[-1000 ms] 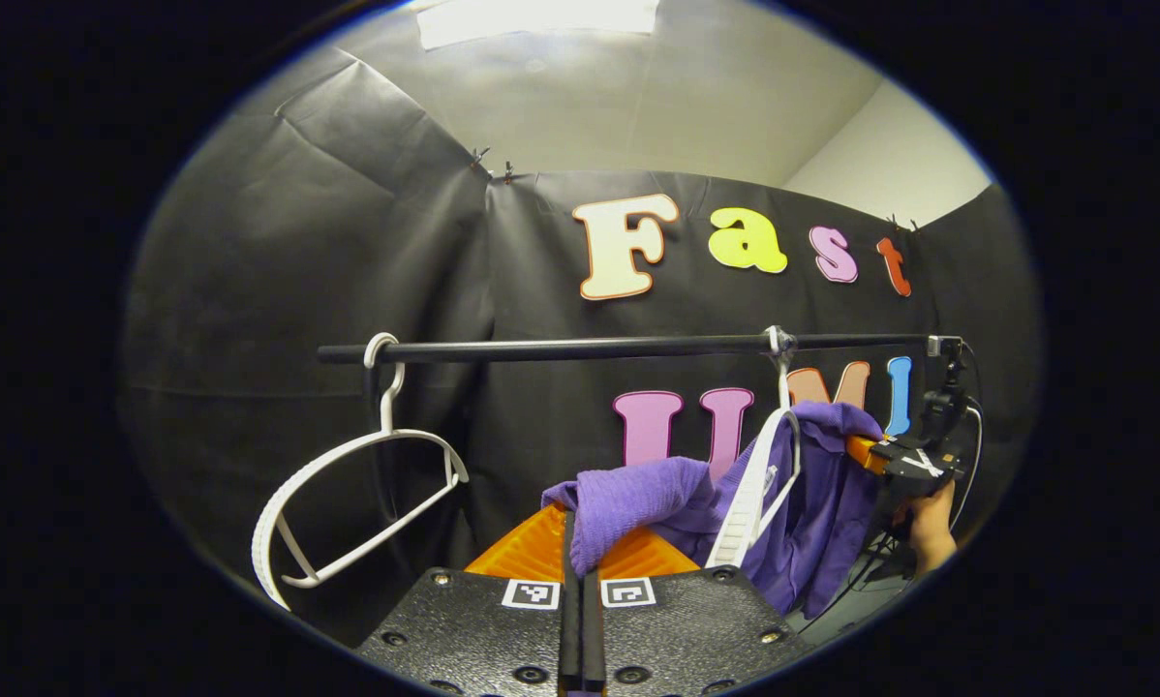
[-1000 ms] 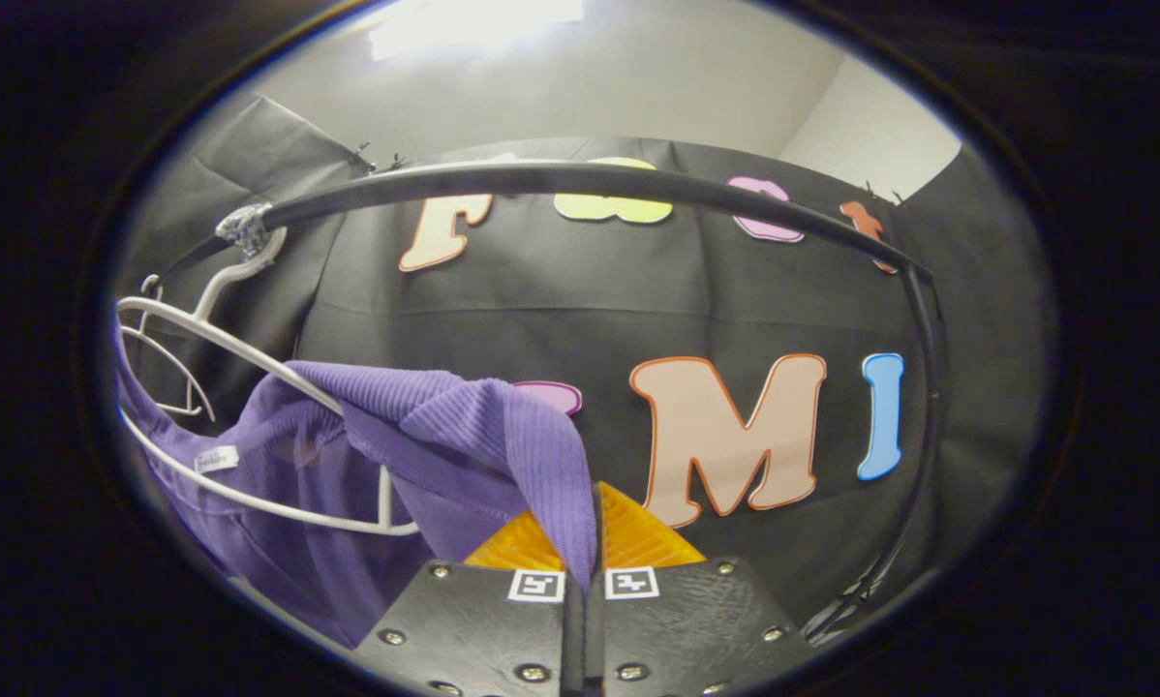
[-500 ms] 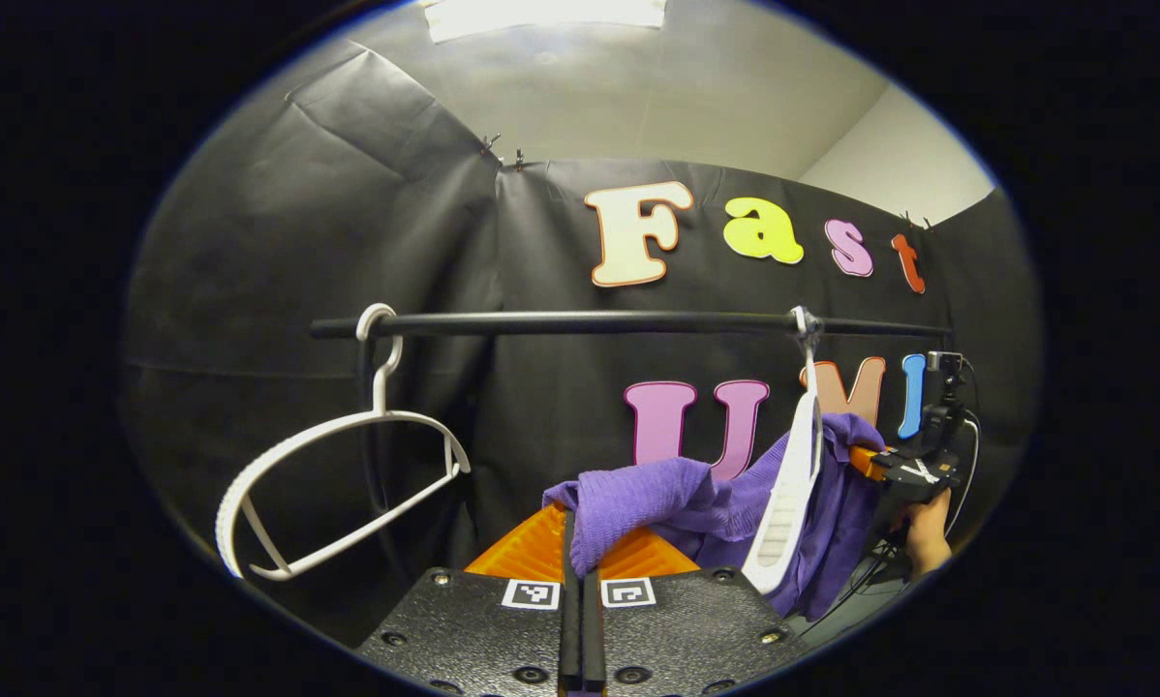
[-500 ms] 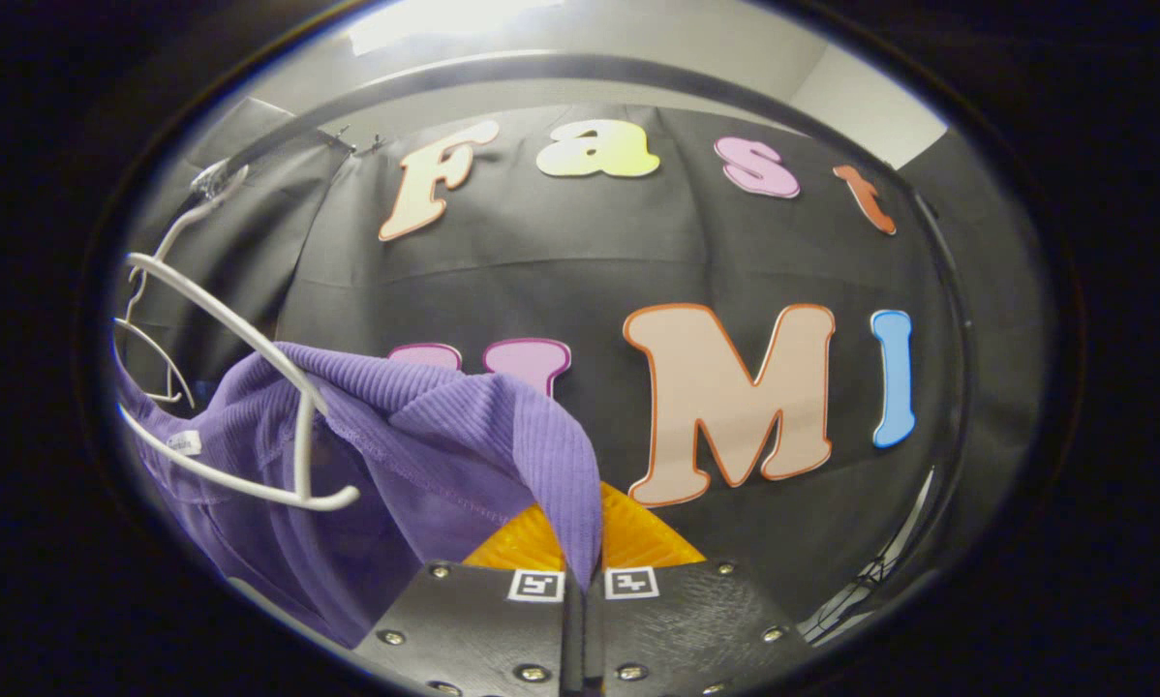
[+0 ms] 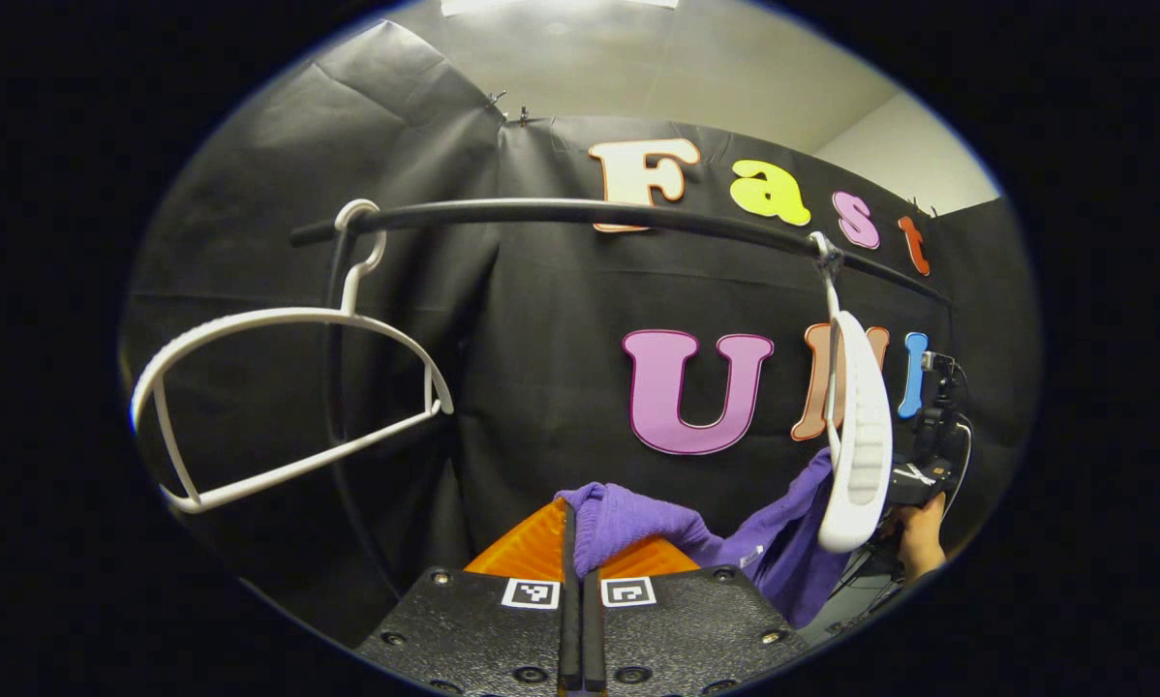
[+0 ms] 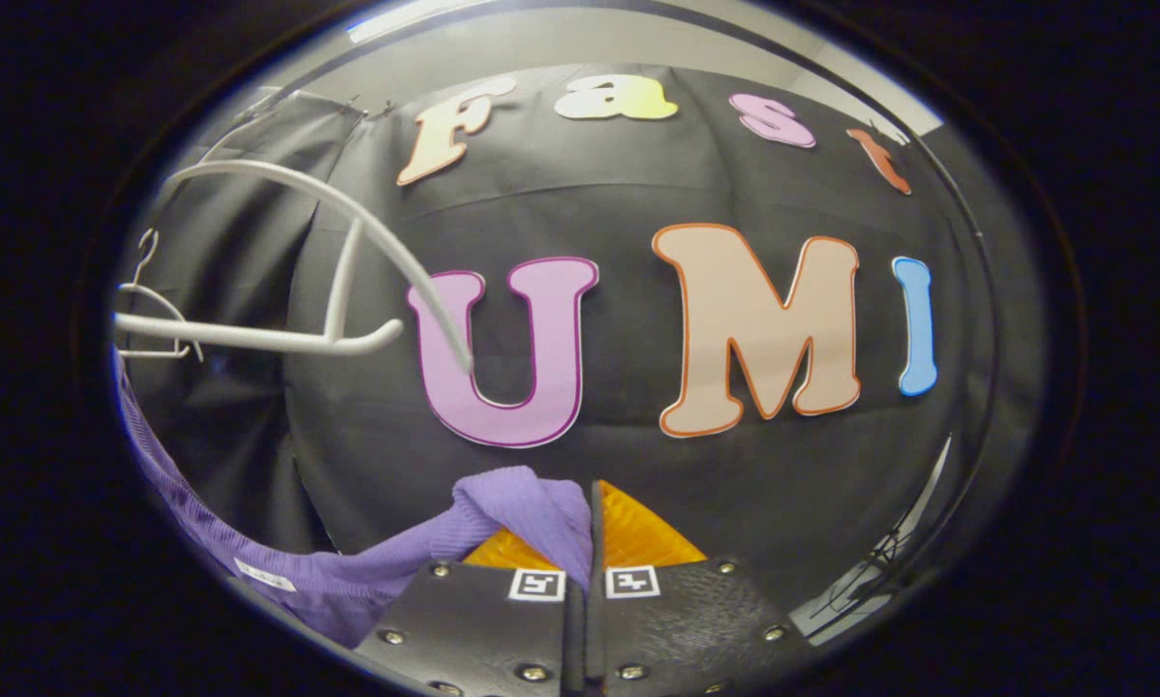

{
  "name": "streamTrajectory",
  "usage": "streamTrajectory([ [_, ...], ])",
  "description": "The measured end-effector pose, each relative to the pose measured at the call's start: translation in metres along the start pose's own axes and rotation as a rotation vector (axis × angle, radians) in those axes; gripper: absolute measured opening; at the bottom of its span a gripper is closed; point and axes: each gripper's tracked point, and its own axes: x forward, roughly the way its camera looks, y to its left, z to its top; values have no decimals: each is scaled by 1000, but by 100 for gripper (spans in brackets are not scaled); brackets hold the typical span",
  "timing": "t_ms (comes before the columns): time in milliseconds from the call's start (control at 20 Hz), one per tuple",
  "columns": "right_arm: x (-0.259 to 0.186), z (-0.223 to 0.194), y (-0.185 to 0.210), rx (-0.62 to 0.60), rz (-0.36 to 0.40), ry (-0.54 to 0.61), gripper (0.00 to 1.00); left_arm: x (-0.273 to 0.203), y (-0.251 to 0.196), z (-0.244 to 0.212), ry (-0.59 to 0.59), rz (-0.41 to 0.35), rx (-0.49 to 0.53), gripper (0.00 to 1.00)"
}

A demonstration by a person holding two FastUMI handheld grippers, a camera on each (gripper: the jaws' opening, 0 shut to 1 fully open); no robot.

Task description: Grasp the clothes on the hanger with both hands and then place them into the laundry hamper below.

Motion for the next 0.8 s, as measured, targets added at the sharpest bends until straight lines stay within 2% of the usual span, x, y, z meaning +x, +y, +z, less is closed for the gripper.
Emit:
streamTrajectory([
  [200,-37,0,19,27,31,7,1,-11,7,-13,6,33,16,0],
  [450,-95,2,35,108,48,9,1,-33,3,-27,1,31,26,2],
  [800,-184,-5,50,92,57,37,1,-65,-37,-43,17,-48,7,1],
])
